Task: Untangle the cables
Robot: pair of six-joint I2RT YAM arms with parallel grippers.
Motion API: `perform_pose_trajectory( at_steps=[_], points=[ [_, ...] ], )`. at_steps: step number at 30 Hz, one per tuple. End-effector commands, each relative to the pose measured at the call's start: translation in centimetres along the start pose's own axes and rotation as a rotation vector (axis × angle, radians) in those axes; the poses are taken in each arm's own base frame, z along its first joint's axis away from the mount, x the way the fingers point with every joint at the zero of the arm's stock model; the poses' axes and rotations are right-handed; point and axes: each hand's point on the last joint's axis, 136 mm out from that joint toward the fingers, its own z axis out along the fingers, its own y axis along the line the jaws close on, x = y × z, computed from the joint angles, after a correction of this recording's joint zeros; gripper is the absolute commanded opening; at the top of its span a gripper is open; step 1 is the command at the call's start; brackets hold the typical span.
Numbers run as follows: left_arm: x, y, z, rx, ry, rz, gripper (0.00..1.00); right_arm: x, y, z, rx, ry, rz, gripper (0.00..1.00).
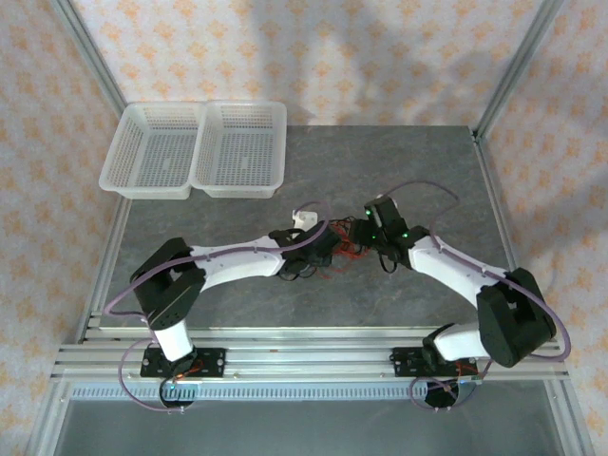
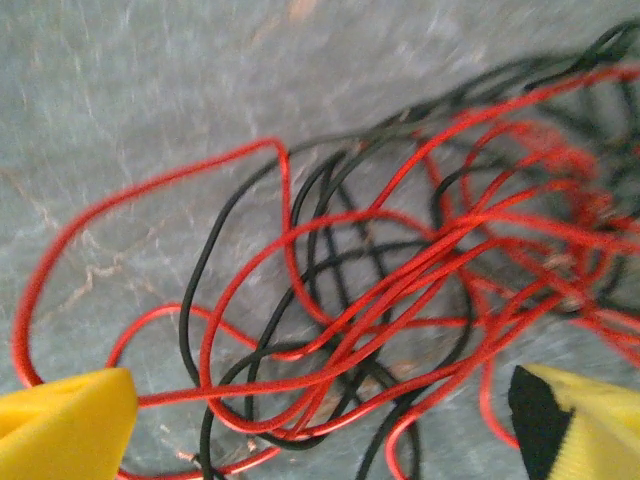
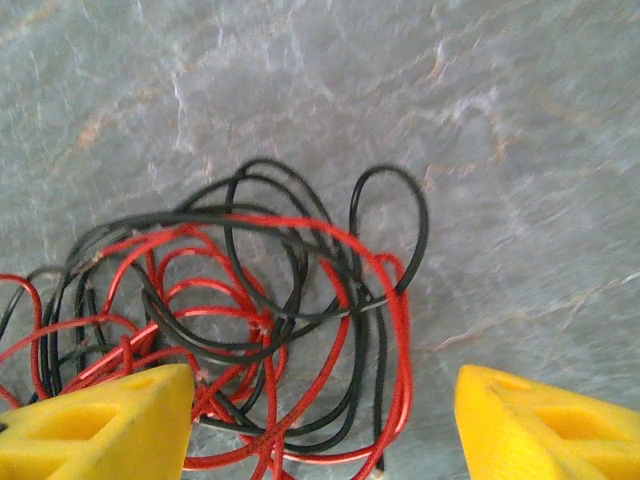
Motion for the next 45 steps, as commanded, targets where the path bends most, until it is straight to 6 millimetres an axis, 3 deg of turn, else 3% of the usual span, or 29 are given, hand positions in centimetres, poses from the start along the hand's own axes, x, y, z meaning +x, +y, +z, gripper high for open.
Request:
perform_pose_trajectory(
  at_steps=[1,6,8,12,15,18,21,25,31,38,45],
  points=[
    [1.8,1.1,1.0,-0.049,0.045,-0.016,1.0,2.0,-0.1,1.8,-0.009,0.073,0.038,0.7],
    [3.1,1.1,3.1,-0.057,0.064,0.0,1.0,2.8,-0.5,3.8,0.025,0.104,0.053,0.7],
    [3.6,2.3,4.1,-0.116,0.076,0.017,1.0,3.3,-0.7,4.5,0.054,0.111,0.052,0.69],
    [4.2,6.9,5.9,-0.238,0.095,-0.067,1.0,4.4,-1.5,5.0,0.141,0.119,0.026,0.62],
    [4.4,9.4,6.2,-0.253,0.087,-0.133,0.99,4.8,-2.7,4.8,0.222,0.117,0.0,0.49],
    [4.0,11.4,5.8,-0.267,0.065,-0.167,0.99,4.8,-5.2,4.3,0.348,0.106,-0.043,0.29],
    [3.9,13.0,5.4,-0.291,0.058,-0.176,1.0,4.0,-7.9,3.5,0.456,0.101,-0.06,0.12],
    [4.4,14.8,5.1,-0.311,0.051,-0.2,1.0,1.9,-10.4,2.0,0.521,0.059,-0.032,0.0],
    [5.4,16.6,4.8,-0.324,0.047,-0.24,1.0,-0.8,-11.4,0.1,0.53,-0.001,-0.012,0.0],
    [4.4,17.9,3.4,-0.369,0.014,-0.25,1.0,-2.5,-13.2,-1.2,0.594,-0.036,-0.025,0.0],
    [3.8,20.7,1.2,-0.431,-0.019,-0.306,1.0,-3.7,-14.1,-1.7,0.603,-0.057,0.009,0.0]
  ],
)
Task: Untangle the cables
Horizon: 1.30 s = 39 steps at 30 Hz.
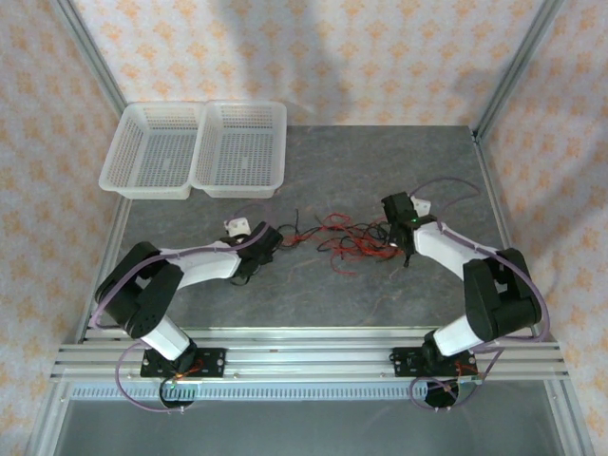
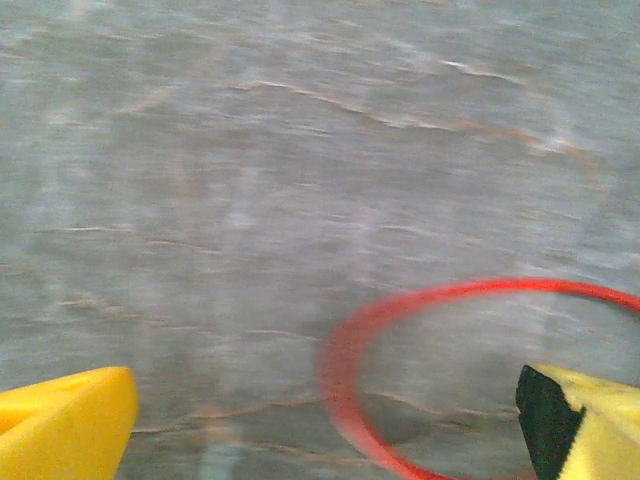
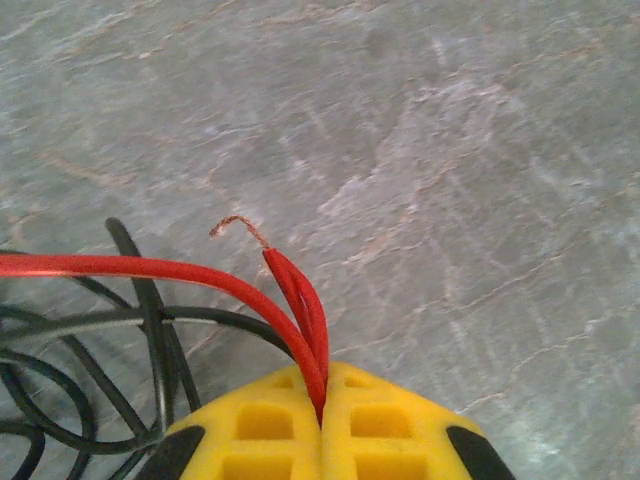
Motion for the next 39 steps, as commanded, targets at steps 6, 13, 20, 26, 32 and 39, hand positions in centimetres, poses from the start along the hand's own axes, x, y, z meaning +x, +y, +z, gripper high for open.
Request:
perform_pose_trajectory(
  at_steps=[6,13,20,26,32,39],
  points=[
    [-2.5,0.4,-3.4,0.064,-0.039,-0.018,1.0,-1.0,1.4,-2.0,-0.132,-0.008,0.036,0.25],
    [-5.4,-6.4,-8.8,0.262,-0.09,0.125,0.99,-1.6,3.6,-5.7,-0.352,-0.005,0.101,0.55],
    [-4.3,-14.4,-8.9,0.377,-0.052,0.245,0.99,-1.4,4.9,-6.4,-0.438,0.013,0.134,0.66],
    [-4.4,-20.3,-8.4,0.479,-0.045,0.277,0.99,-0.1,5.5,-4.5,-0.367,0.045,0.091,0.66],
    [-3.5,-24.5,-8.5,0.564,-0.027,0.329,1.0,2.0,7.0,-2.8,-0.323,0.083,0.04,0.66],
    [-1.1,-25.0,-4.4,0.457,0.0,0.408,0.99,3.3,7.6,-0.7,-0.266,0.107,0.01,0.66]
  ],
)
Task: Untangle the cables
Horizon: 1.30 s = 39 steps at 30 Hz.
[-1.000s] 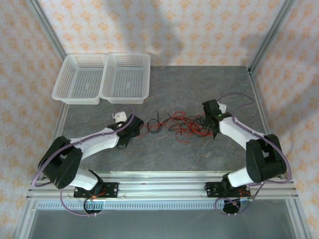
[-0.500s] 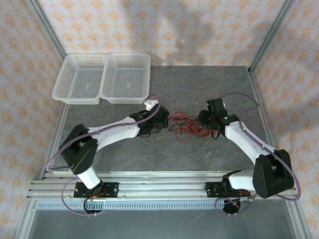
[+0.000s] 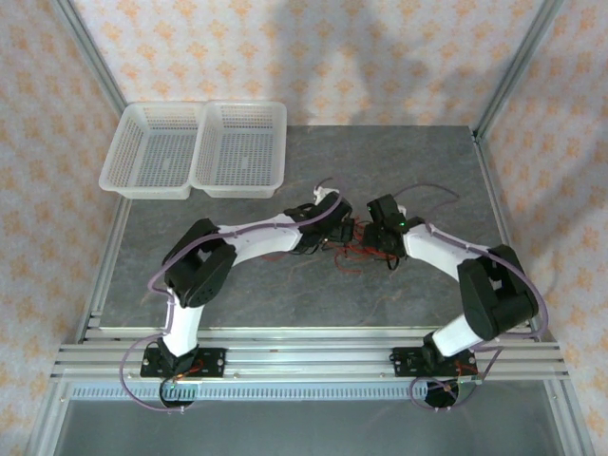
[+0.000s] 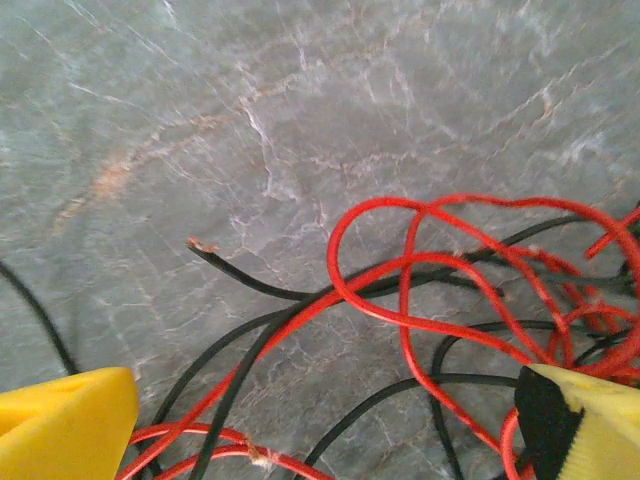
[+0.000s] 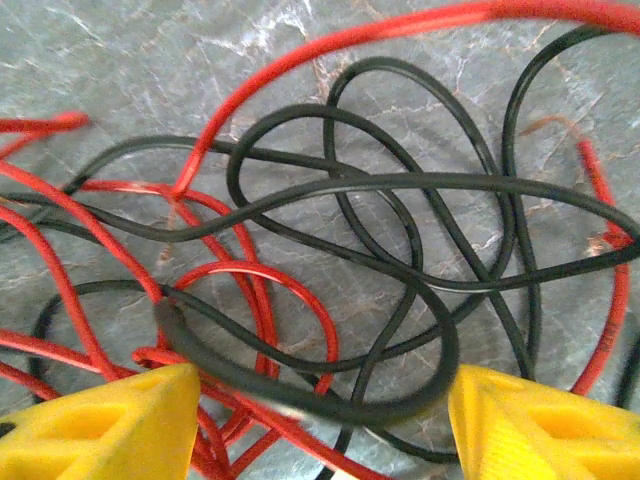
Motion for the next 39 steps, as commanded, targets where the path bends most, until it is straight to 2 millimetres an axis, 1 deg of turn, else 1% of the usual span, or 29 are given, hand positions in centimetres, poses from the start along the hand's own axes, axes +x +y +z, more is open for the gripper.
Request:
perform_pose_trajectory(
  at_steps=[1,4,7,9,11,14,16,17,20,23,26,30,32,34,36,39],
  points=[
    [1.3,1.2,1.7,-0.079,0.031,0.057,0.99,-0.3,-1.0,0.9,0.066,-0.031,0.013,0.65],
    [2.3,2.6,2.5,-0.146,0.039,0.071,0.98,-0.1,-1.6,1.5,0.106,-0.028,0.002,0.62],
    [3.3,4.0,3.1,-0.216,0.05,0.084,0.96,0.1,-2.2,2.2,0.148,-0.024,-0.013,0.55],
    [3.9,5.5,3.3,-0.282,0.055,0.088,0.95,0.0,-2.7,2.4,0.179,-0.025,-0.024,0.49],
    [4.8,7.7,3.3,-0.385,0.054,0.089,0.95,-0.2,-3.5,2.3,0.218,-0.035,-0.033,0.41],
    [6.4,11.5,2.7,-0.516,0.062,0.061,0.96,-0.9,-4.6,1.7,0.252,-0.052,-0.027,0.3],
    [7.8,13.8,2.2,-0.566,0.079,0.035,0.96,-1.4,-5.5,1.2,0.266,-0.064,-0.012,0.23],
    [8.6,15.1,1.8,-0.584,0.088,0.015,0.96,-1.7,-6.0,0.9,0.269,-0.068,-0.002,0.21],
    [10.9,18.2,0.5,-0.62,0.113,-0.038,0.96,-2.3,-7.2,0.1,0.275,-0.085,0.027,0.21],
    [12.7,20.7,-1.1,-0.651,0.128,-0.082,0.96,-2.7,-8.1,-0.6,0.274,-0.097,0.052,0.21],
    [13.8,22.1,-2.4,-0.671,0.133,-0.11,0.96,-2.6,-8.0,-0.7,0.234,-0.09,0.077,0.21],
    [14.0,23.0,-3.9,-0.675,0.118,-0.145,0.96,-2.3,-6.9,-0.5,0.152,-0.075,0.105,0.25],
    [13.7,23.2,-4.6,-0.678,0.104,-0.158,0.96,-2.0,-6.5,-0.5,0.126,-0.066,0.113,0.26],
    [13.2,23.4,-5.3,-0.682,0.088,-0.171,0.96,-1.8,-6.4,-0.4,0.113,-0.06,0.119,0.26],
    [12.2,23.2,-6.1,-0.676,0.066,-0.184,0.96,-1.5,-6.2,-0.6,0.094,-0.055,0.127,0.26],
    [9.7,21.7,-7.3,-0.611,0.017,-0.202,0.96,-0.9,-5.2,-0.9,0.028,-0.038,0.143,0.27]
  ],
)
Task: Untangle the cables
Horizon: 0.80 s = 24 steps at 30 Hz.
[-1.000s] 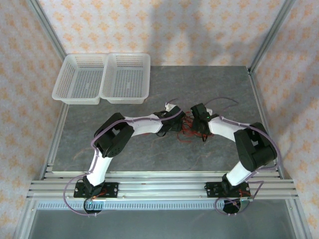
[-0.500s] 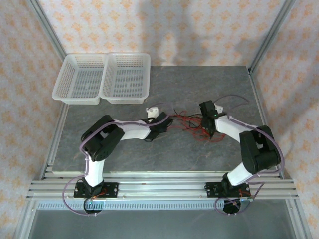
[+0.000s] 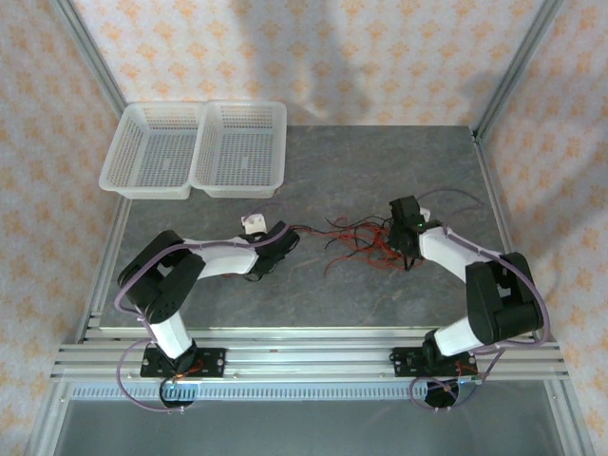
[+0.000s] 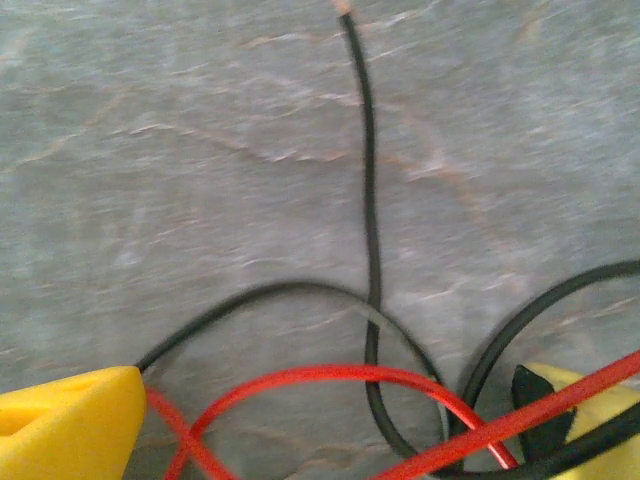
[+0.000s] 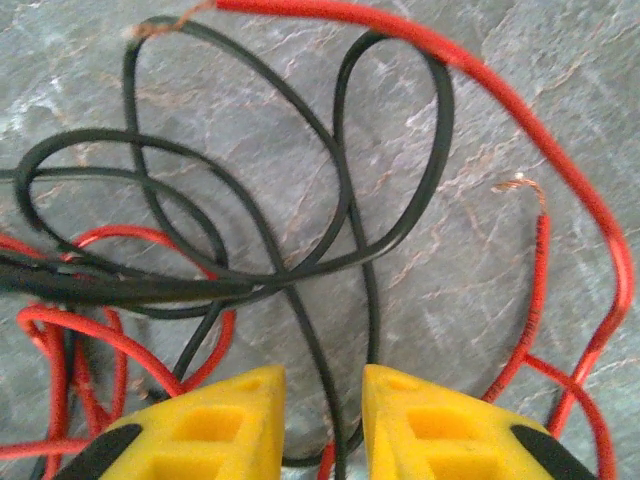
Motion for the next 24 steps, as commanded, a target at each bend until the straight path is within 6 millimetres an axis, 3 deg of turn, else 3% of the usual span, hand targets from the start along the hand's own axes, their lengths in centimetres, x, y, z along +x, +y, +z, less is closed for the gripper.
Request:
perform_pose_trajectory(
  at_steps=[1,6,11,17,24],
  points=[
    [-1.0,2.0,-2.3,-0.058,-0.004,0.068,0.97,0.4,1.1,-1.0,-0.09,0.005,0.04,0.29],
    [-5.5,-3.4,-8.3,0.084,-0.095,0.14,0.99,0.2,2.4,-2.9,-0.153,-0.024,0.048,0.4],
    [-7.1,-9.8,-12.3,0.217,-0.127,0.228,1.0,-0.9,2.2,-4.0,-0.138,-0.072,0.061,0.57],
    [-5.6,-17.6,-12.6,0.399,-0.09,0.338,1.0,-3.1,1.2,-4.4,-0.086,-0.129,0.082,0.73],
    [-3.0,-23.7,-9.4,0.477,-0.05,0.479,1.0,-5.7,-0.9,-4.2,-0.042,-0.165,0.121,0.81]
  ],
)
